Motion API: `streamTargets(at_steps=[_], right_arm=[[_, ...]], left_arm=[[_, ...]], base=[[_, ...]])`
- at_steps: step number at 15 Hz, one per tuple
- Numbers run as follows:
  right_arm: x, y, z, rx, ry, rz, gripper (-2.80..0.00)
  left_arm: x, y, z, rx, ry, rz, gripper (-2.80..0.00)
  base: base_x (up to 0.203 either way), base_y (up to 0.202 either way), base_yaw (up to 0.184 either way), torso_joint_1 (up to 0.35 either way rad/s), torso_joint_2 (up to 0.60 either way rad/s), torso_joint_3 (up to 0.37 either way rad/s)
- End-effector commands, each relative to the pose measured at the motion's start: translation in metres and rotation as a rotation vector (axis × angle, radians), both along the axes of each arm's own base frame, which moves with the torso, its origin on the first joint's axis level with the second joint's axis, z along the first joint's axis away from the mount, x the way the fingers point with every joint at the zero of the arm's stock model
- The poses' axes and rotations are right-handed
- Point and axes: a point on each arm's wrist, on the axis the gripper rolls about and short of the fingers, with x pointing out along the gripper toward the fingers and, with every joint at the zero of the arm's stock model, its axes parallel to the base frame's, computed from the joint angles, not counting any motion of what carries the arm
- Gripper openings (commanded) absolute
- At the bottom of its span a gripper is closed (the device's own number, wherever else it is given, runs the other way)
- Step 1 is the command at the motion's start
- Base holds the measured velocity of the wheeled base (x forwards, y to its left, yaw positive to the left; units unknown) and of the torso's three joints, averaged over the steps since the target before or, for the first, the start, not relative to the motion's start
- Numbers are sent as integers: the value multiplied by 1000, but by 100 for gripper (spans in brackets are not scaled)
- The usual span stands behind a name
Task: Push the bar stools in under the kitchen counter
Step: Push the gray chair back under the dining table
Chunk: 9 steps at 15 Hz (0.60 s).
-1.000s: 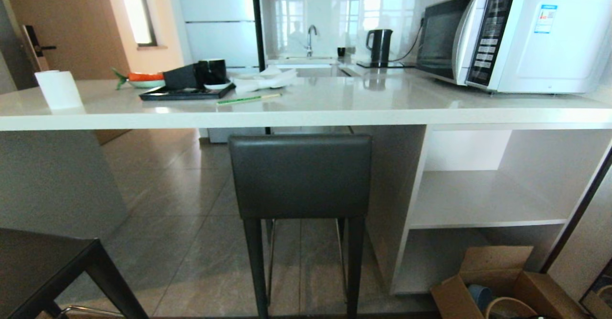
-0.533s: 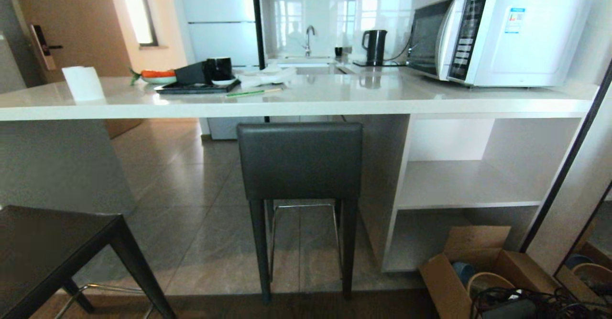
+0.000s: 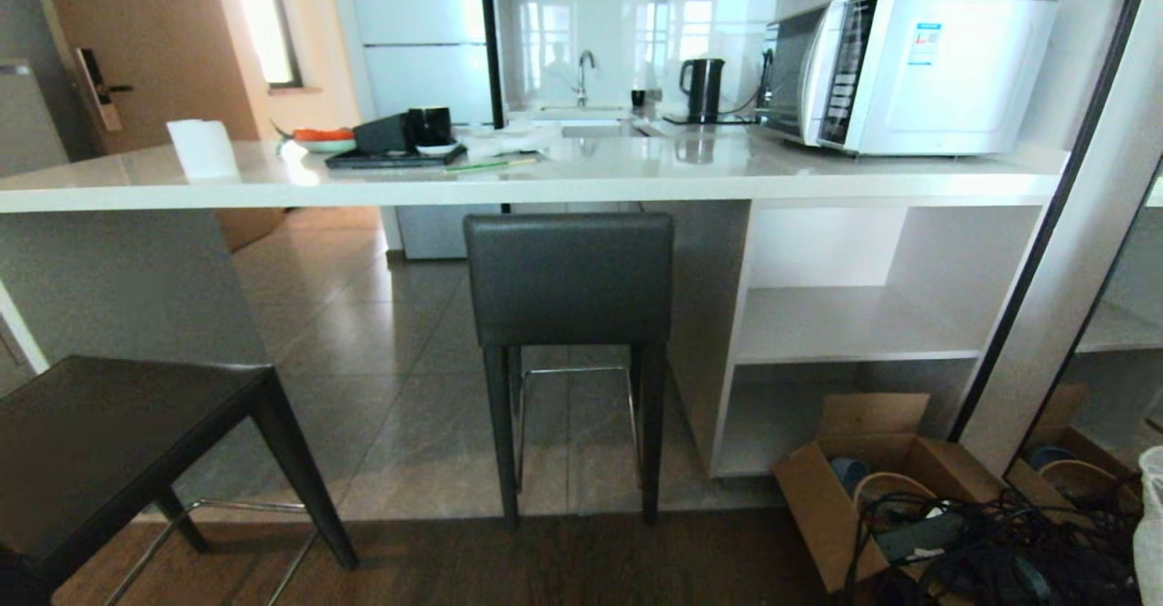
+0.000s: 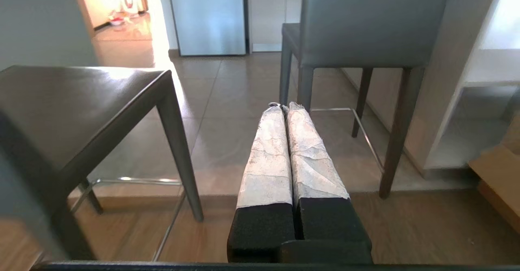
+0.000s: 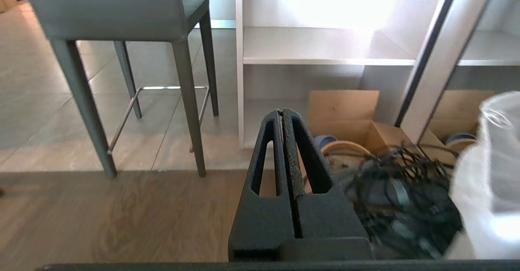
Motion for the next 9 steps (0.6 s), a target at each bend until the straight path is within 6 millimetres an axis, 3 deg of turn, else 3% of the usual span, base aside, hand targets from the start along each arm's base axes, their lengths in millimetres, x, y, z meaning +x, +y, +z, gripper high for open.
streamTargets(at_steps=[1, 4, 9], right_arm=[[1, 0, -2, 3, 10, 1, -280], [1, 0, -2, 5, 10, -1, -280], [1, 0, -2, 5, 10, -1, -280]], left_arm=[[1, 0, -2, -1, 7, 0, -280], [1, 0, -2, -6, 6, 0, -280], [1, 0, -2, -13, 6, 0, -280]], base=[[-203, 0, -5, -2, 3, 7], [-170, 0, -4, 1, -2, 5], [0, 0, 0, 0, 0, 0]])
